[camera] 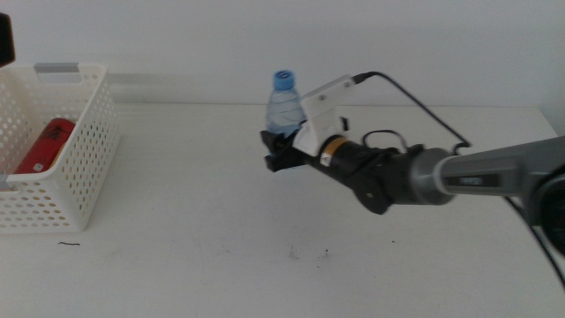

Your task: Use arms to grab the bottles and put them into the dustbin to the left of the table.

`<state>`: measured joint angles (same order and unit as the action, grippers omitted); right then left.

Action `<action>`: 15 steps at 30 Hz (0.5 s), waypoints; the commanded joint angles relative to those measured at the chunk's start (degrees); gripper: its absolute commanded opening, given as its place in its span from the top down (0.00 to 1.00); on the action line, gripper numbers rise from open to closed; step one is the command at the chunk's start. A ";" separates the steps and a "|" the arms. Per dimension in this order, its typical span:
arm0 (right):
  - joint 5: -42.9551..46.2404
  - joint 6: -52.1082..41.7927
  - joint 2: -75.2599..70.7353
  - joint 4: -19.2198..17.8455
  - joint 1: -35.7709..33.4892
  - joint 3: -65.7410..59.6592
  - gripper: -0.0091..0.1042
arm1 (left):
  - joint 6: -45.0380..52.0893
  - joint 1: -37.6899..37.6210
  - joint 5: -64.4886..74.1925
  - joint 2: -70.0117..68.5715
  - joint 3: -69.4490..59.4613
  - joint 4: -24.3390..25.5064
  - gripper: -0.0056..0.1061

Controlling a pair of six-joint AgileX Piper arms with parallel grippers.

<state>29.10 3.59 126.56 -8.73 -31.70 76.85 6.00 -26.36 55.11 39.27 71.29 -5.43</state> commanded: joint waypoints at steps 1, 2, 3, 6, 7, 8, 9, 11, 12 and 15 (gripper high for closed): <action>1.64 1.29 2.69 -2.25 -1.13 5.50 0.94 | -0.02 -0.48 -0.59 0.06 0.32 0.00 0.11; 1.64 1.29 4.11 -2.49 -1.40 7.20 0.94 | -0.02 -0.48 -0.59 0.06 0.32 0.00 0.11; 1.64 1.29 5.48 -2.49 -1.66 8.44 0.94 | -0.02 -0.48 -0.58 0.06 0.32 0.12 0.11; 1.53 1.29 8.86 -2.49 -2.28 12.13 0.93 | -0.02 -0.48 -0.58 0.06 0.32 0.44 0.11; 1.49 1.29 9.85 -2.49 -2.45 12.90 0.92 | -0.02 -0.48 -0.58 0.06 0.32 0.44 0.11; 1.49 1.29 10.44 -2.49 -2.55 13.24 0.89 | -0.02 -0.48 -0.58 0.06 0.32 0.44 0.11; 1.35 1.29 10.77 -2.49 -2.68 13.17 0.85 | -0.02 -0.48 -0.58 0.06 0.32 0.44 0.11; -0.35 2.16 10.86 -2.62 -2.78 13.17 0.70 | -0.02 -0.48 -0.58 0.06 0.32 0.44 0.11; -1.04 2.85 10.86 -2.49 -2.78 13.17 0.60 | -0.02 -0.48 -0.58 0.06 0.32 0.44 0.11; -4.17 3.73 9.22 -2.49 -2.78 12.09 0.25 | -0.02 -0.48 -0.58 0.06 0.32 0.44 0.11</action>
<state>26.18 6.86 137.09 -11.07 -34.18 89.21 6.00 -26.36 55.11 39.27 71.29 -5.05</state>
